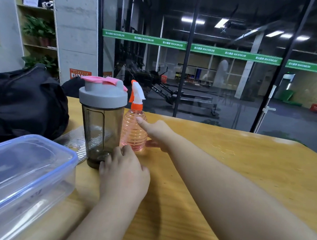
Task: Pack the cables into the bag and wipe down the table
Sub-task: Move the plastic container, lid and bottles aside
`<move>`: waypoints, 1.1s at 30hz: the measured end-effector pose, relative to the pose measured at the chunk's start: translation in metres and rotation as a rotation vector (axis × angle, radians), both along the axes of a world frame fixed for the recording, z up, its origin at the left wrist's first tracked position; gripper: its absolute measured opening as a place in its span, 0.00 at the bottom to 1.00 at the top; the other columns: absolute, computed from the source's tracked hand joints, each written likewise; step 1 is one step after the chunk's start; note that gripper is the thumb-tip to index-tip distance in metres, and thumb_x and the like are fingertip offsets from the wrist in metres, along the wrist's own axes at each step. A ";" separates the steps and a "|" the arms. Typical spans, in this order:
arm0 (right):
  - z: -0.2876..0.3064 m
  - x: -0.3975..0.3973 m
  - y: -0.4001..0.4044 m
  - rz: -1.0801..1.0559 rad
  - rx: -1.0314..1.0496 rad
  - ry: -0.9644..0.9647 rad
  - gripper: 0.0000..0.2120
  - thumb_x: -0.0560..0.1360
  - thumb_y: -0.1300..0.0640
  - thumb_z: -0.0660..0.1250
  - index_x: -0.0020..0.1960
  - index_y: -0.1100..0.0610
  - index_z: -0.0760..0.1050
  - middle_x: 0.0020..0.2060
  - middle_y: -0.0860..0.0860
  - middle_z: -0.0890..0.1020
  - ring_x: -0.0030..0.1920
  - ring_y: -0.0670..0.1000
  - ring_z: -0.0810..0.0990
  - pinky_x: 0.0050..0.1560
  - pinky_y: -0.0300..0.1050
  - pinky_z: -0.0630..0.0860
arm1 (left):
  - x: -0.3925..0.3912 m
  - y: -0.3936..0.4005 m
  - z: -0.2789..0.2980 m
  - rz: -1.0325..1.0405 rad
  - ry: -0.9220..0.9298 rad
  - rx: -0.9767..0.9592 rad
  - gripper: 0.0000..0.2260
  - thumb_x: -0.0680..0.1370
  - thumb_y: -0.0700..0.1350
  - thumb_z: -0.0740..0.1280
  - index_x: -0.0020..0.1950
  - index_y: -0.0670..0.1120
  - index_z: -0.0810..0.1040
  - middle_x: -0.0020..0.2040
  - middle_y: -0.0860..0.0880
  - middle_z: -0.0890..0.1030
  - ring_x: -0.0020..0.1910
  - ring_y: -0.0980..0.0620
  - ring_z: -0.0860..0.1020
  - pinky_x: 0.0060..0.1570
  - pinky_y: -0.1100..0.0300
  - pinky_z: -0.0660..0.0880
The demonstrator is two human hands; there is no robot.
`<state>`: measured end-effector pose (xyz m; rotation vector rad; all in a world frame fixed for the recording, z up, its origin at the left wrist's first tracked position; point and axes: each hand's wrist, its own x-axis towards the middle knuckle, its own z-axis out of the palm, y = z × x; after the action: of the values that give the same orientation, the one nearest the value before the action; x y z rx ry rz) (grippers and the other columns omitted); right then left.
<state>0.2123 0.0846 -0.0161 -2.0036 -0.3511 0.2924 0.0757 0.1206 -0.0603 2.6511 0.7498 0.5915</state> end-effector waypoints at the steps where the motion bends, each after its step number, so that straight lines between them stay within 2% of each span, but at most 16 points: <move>1: -0.003 -0.001 0.003 0.022 0.003 -0.005 0.29 0.75 0.39 0.63 0.59 0.65 0.74 0.53 0.57 0.81 0.49 0.56 0.81 0.49 0.49 0.81 | 0.000 0.000 0.000 -0.002 0.005 -0.001 0.20 0.75 0.51 0.60 0.64 0.45 0.63 0.65 0.46 0.69 0.64 0.43 0.67 0.63 0.50 0.64; 4: -0.008 -0.008 0.009 0.073 0.071 0.027 0.22 0.78 0.45 0.61 0.59 0.64 0.75 0.45 0.54 0.81 0.41 0.52 0.80 0.42 0.43 0.81 | 0.000 0.000 0.000 -0.001 0.010 -0.003 0.21 0.75 0.51 0.60 0.65 0.45 0.63 0.65 0.46 0.68 0.65 0.43 0.66 0.63 0.50 0.64; 6: -0.009 -0.014 0.010 0.095 0.126 0.097 0.21 0.79 0.45 0.58 0.59 0.63 0.74 0.45 0.53 0.80 0.43 0.52 0.80 0.39 0.40 0.80 | 0.000 0.001 -0.001 -0.001 0.001 -0.006 0.21 0.75 0.50 0.60 0.65 0.45 0.63 0.65 0.46 0.68 0.65 0.43 0.66 0.63 0.50 0.64; 9: -0.009 -0.020 0.012 0.131 0.132 0.150 0.22 0.80 0.43 0.52 0.56 0.59 0.73 0.53 0.53 0.79 0.53 0.55 0.79 0.52 0.46 0.78 | -0.002 0.002 -0.002 -0.009 -0.017 -0.019 0.20 0.75 0.50 0.61 0.65 0.46 0.63 0.66 0.47 0.67 0.65 0.44 0.65 0.62 0.51 0.64; 11: -0.008 -0.024 0.012 0.160 0.123 0.188 0.24 0.81 0.42 0.49 0.59 0.58 0.74 0.56 0.52 0.78 0.57 0.55 0.76 0.56 0.48 0.75 | -0.001 0.004 -0.003 -0.012 -0.033 -0.030 0.19 0.75 0.49 0.61 0.64 0.46 0.63 0.67 0.47 0.66 0.66 0.45 0.65 0.63 0.52 0.63; 15: -0.007 -0.032 0.013 0.198 0.104 0.209 0.26 0.81 0.41 0.47 0.61 0.58 0.74 0.60 0.52 0.77 0.58 0.54 0.73 0.55 0.47 0.71 | 0.000 0.007 -0.002 -0.014 -0.047 -0.045 0.20 0.75 0.49 0.61 0.66 0.45 0.63 0.68 0.48 0.66 0.68 0.46 0.64 0.64 0.51 0.62; 21: -0.004 -0.038 -0.001 0.175 0.089 0.164 0.28 0.81 0.41 0.45 0.66 0.58 0.72 0.64 0.52 0.76 0.60 0.55 0.73 0.61 0.50 0.71 | 0.001 0.007 -0.004 -0.038 -0.012 -0.047 0.21 0.75 0.49 0.61 0.65 0.44 0.63 0.67 0.47 0.66 0.68 0.45 0.64 0.65 0.50 0.63; 33: -0.003 -0.054 -0.087 -0.010 0.082 0.009 0.24 0.81 0.42 0.47 0.63 0.54 0.72 0.56 0.48 0.78 0.56 0.51 0.76 0.57 0.48 0.74 | -0.005 -0.001 -0.001 -0.061 0.023 -0.048 0.22 0.75 0.49 0.60 0.67 0.42 0.63 0.69 0.43 0.65 0.67 0.42 0.65 0.65 0.50 0.63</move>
<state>0.1586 -0.0022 -0.0192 -1.9223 -0.3420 0.2768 0.0706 0.1196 -0.0612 2.6305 0.6778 0.5203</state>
